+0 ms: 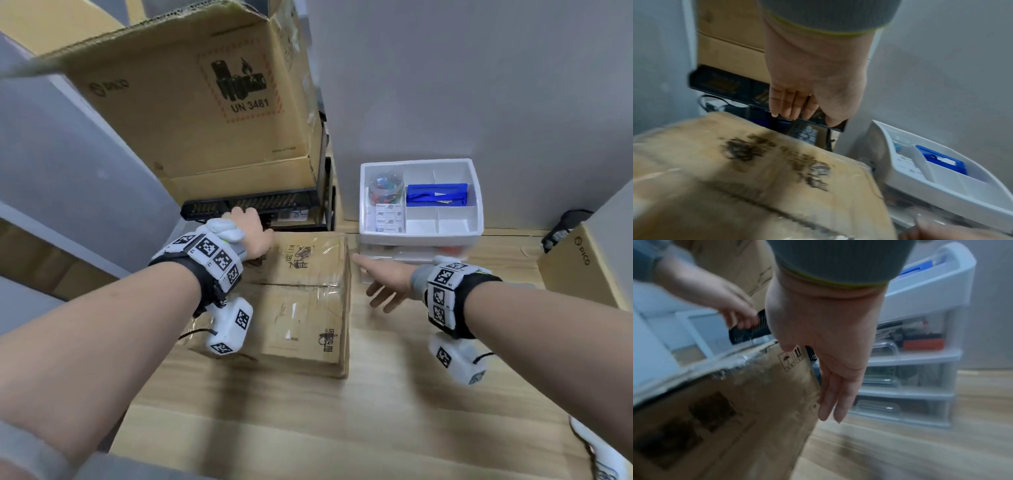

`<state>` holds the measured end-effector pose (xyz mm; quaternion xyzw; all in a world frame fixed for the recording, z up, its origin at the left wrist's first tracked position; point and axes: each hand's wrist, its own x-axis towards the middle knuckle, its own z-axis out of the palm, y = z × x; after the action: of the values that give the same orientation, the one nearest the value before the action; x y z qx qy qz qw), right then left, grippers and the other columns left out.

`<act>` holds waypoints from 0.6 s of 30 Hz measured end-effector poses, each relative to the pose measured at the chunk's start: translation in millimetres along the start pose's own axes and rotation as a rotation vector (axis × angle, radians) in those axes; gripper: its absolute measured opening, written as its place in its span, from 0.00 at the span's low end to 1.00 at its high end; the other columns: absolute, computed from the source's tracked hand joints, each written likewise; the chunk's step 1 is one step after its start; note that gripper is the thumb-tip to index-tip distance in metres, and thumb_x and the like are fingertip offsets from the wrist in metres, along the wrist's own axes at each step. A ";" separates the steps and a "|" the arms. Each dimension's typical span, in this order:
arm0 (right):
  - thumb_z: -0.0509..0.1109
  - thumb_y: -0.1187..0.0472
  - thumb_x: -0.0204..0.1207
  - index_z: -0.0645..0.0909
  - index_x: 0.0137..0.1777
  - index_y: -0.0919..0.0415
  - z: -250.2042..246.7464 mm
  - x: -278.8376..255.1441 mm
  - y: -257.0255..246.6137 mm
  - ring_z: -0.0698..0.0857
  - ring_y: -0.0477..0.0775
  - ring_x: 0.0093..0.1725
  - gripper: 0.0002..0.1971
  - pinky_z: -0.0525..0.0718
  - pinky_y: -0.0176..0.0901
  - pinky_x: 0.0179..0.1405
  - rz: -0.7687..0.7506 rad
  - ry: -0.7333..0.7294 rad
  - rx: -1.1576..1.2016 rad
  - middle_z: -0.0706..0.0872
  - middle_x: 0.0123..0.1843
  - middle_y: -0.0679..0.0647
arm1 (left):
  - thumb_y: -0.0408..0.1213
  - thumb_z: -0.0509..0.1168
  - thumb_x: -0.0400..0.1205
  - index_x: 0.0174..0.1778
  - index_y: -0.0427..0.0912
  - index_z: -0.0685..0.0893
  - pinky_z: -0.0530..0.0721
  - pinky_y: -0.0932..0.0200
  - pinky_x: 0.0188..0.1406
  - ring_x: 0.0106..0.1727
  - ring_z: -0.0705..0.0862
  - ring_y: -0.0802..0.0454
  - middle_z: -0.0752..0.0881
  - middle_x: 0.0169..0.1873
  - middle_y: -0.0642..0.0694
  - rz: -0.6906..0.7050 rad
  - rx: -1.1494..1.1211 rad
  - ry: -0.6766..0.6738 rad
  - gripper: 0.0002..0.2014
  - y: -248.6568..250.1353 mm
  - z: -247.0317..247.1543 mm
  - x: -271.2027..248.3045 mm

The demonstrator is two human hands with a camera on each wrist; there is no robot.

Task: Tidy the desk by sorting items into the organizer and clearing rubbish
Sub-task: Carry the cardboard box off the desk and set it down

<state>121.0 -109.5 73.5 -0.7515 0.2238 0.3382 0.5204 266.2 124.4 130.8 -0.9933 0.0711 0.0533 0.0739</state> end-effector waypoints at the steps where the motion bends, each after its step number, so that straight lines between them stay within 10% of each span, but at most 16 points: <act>1: 0.54 0.22 0.73 0.66 0.80 0.51 9.5 0.9 -7.1 0.89 0.63 0.56 0.44 0.89 0.61 0.56 -0.012 -0.001 0.056 0.82 0.62 0.62 | 0.55 0.62 0.78 0.53 0.40 0.78 0.78 0.44 0.57 0.56 0.80 0.36 0.81 0.56 0.37 -0.071 0.006 0.005 0.20 -19.2 5.5 -4.6; 8: 0.65 0.20 0.62 0.78 0.68 0.55 59.3 14.5 -30.8 0.88 0.64 0.56 0.45 0.88 0.64 0.56 -0.042 0.013 0.071 0.88 0.58 0.61 | 0.73 0.67 0.65 0.56 0.38 0.72 0.77 0.44 0.53 0.55 0.80 0.35 0.80 0.52 0.37 -0.426 -0.252 -0.063 0.41 -114.6 63.2 -40.2; 18: 0.74 0.40 0.75 0.79 0.67 0.59 78.0 20.7 -29.6 0.91 0.56 0.44 0.28 0.88 0.46 0.28 -0.042 0.226 0.113 0.91 0.52 0.56 | 0.72 0.63 0.71 0.62 0.39 0.73 0.86 0.43 0.54 0.50 0.86 0.41 0.86 0.53 0.40 -0.179 -0.623 -0.244 0.40 -132.1 91.0 -68.1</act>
<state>133.7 -25.8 58.9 -0.7588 0.2841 0.2274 0.5402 210.2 276.8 67.6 -0.9567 -0.0452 0.1843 -0.2205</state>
